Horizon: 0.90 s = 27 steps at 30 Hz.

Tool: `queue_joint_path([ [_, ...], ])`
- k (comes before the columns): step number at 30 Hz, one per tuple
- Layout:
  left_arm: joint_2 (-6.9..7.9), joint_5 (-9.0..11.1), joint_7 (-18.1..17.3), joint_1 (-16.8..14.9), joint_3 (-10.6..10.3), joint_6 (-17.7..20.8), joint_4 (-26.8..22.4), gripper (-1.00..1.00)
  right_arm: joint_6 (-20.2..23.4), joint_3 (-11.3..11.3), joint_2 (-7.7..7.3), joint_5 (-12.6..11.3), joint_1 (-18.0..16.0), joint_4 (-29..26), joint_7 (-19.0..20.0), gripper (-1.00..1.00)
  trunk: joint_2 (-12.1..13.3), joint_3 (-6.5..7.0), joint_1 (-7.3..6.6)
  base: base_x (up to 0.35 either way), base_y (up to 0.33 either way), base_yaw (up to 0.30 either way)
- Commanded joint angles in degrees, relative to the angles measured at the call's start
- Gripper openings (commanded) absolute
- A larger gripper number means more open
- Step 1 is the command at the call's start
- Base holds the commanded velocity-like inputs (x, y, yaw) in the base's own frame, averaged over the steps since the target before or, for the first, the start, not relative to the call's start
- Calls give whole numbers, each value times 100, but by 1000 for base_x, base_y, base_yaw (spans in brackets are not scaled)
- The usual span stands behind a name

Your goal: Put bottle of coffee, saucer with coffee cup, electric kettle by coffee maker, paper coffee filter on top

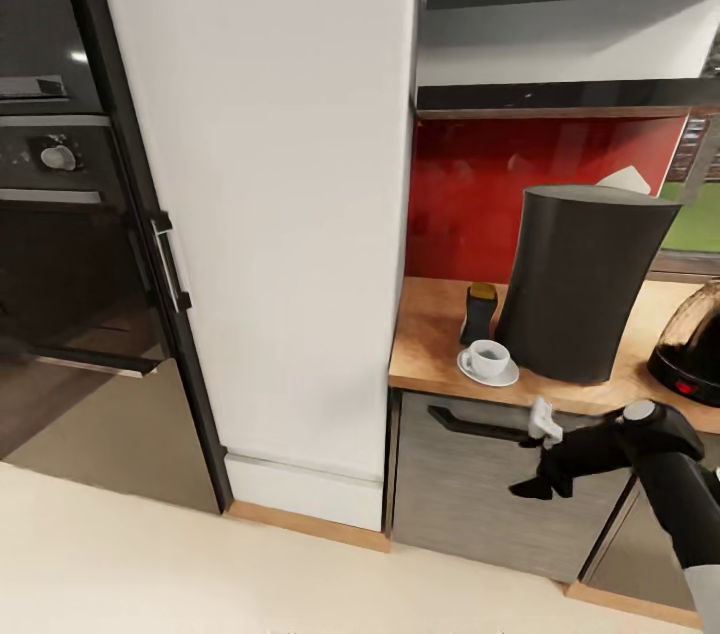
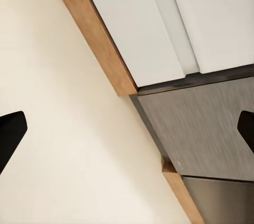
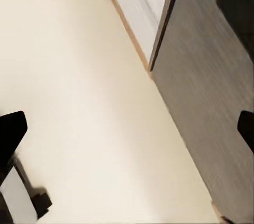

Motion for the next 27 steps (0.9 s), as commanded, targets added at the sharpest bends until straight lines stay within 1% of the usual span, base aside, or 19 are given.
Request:
queue_joint_path([
  [1, 1, 30, -15, -1, -2, 47, -3, 100, -167, -528, 3, 31, 324, 93, 33, 100, -3, -4, 0, -2, 0, 0],
  [3, -1, 29, -14, 0, -3, 45, -3, 100, -766, -1698, 2, 32, 870, 578, 26, 100, -3, -4, 0, -1, 0, 0],
  [4, -4, 29, -14, 1, -3, 44, -3, 100, -1143, -2250, 2, 37, 1041, 986, 10, 100, -3, -4, 0, 0, 0, 0],
  [5, -5, 29, -14, 0, -3, 44, -3, 100, -1353, -2506, 2, 41, 1103, 1249, -4, 100, -3, -4, 0, 0, 0, 0],
  [6, -6, 28, -11, 3, -4, 44, -3, 100, -1794, -2970, -4, 51, 1192, 1850, -43, 100, -3, -4, 0, 0, 0, 0],
  [7, -7, 28, -9, 3, -8, 44, -3, 100, -2440, -3549, -114, 78, 1272, 2887, -206, 100, -3, -4, 0, 0, 0, 0],
  [8, -7, 28, -8, 2, -13, 44, -2, 100, -2591, -3674, -150, 85, 1289, 3183, -294, 100, -3, -4, 0, 0, 0, 0],
  [9, -8, 28, -8, 2, -26, 44, 1, 100, -2809, -3853, -210, 93, 1314, 3725, -568, 100, -3, -4, 0, 0, 0, 0],
  [10, -8, 28, -7, 3, -34, 44, 2, 100, -2887, -3917, -232, 97, 1323, 3969, -758, 100, -3, -4, 0, 0, 0, 0],
  [11, -8, 28, -7, 1, -45, 44, 2, 100, -3000, -4010, -260, 101, 1337, 4423, -1247, 100, -3, -4, 0, 0, 0, 0],
  [13, -8, 28, -7, 1, -55, 44, 2, 100, -3074, -4068, -276, 104, 1357, 4851, -1830, 100, -3, -4, 0, 0, 0, 0],
  [16, -14, 28, -7, 2, -75, 44, 4, 100, -3171, -4139, -281, 105, 1410, 5936, -3509, 100, -3, -4, 0, 0, 0, 0],
  [19, -17, 28, -7, 0, -83, 44, 5, 100, -3186, -4147, -276, 106, 1419, 6274, -4134, 100, -3, -4, 0, 0, 0, 0],
  [20, -17, 28, -6, -1, -86, 44, 5, 100, -3193, -4145, -259, 107, 1423, 6414, -4453, 100, -3, -4, 0, 0, 0, 0],
  [21, -19, 28, -6, -1, -87, 44, 5, 100, -3196, -4144, -249, 108, 1424, 6464, -4587, 100, -3, -4, 0, 0, 0, 0],
  [22, -21, 28, -6, 0, -89, 44, 5, 100, -3198, -4142, -235, 149, 1427, 6538, -4814, 100, -3, -4, 0, 0, 0, 0],
  [25, -21, 28, -6, 3, -90, 44, 5, 100, -3197, -4140, -219, 324, 1433, 6618, -5075, 100, -3, -4, 0, 0, 0, 0],
  [26, -22, 28, -6, 3, -91, 44, 5, 100, -3197, -4139, -214, 480, 1435, 6646, -5163, 100, -3, -4, 0, 0, 0, 0],
  [27, -23, 28, -6, 4, -91, 44, 5, 100, -3197, -4139, -213, 529, 1436, 6652, -5181, 100, -3, -4, 0, 0, 0, 0],
])
